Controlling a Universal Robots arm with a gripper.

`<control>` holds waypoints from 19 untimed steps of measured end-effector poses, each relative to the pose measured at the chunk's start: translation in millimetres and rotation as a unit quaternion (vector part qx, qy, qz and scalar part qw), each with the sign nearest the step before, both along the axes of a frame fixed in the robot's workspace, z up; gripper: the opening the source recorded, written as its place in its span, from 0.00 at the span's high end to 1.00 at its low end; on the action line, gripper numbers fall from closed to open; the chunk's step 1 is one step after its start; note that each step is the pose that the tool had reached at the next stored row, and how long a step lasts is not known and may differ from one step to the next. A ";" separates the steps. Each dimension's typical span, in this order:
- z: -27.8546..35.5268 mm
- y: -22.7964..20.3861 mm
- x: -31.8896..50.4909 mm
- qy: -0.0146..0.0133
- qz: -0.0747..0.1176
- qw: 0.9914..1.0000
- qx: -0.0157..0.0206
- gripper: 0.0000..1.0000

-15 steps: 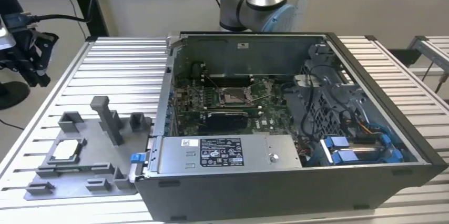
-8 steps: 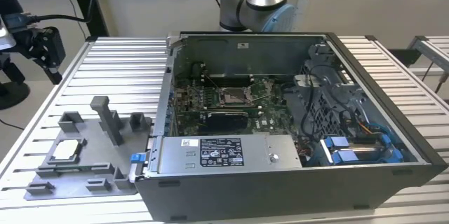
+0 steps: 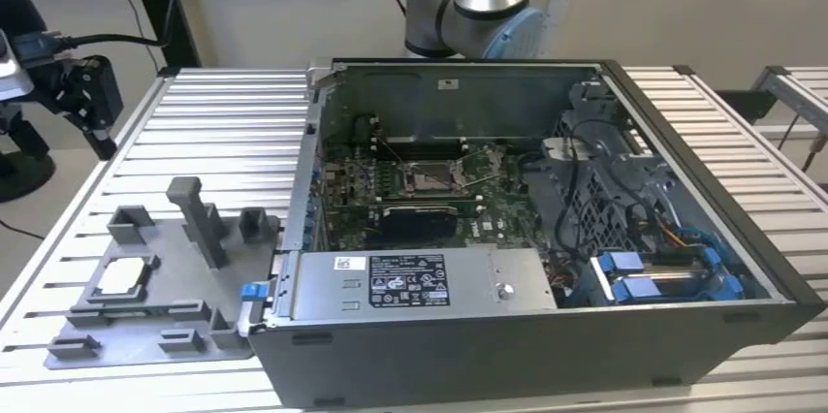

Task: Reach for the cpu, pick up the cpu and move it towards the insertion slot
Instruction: 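Pick up the cpu and move it towards the insertion slot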

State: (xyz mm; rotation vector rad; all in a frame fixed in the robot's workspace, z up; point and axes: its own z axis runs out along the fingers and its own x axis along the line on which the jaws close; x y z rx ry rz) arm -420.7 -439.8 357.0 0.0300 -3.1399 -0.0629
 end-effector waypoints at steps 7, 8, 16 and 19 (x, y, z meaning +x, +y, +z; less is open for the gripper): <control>-4.8 0.0 -0.4 0.000 0.000 1.000 0.000 0.00; -5.7 0.0 -0.4 0.000 0.000 1.000 0.000 0.00; -10.6 0.0 -0.4 0.000 0.000 1.000 0.000 0.00; -13.7 0.0 -0.4 0.000 0.000 1.000 0.000 0.00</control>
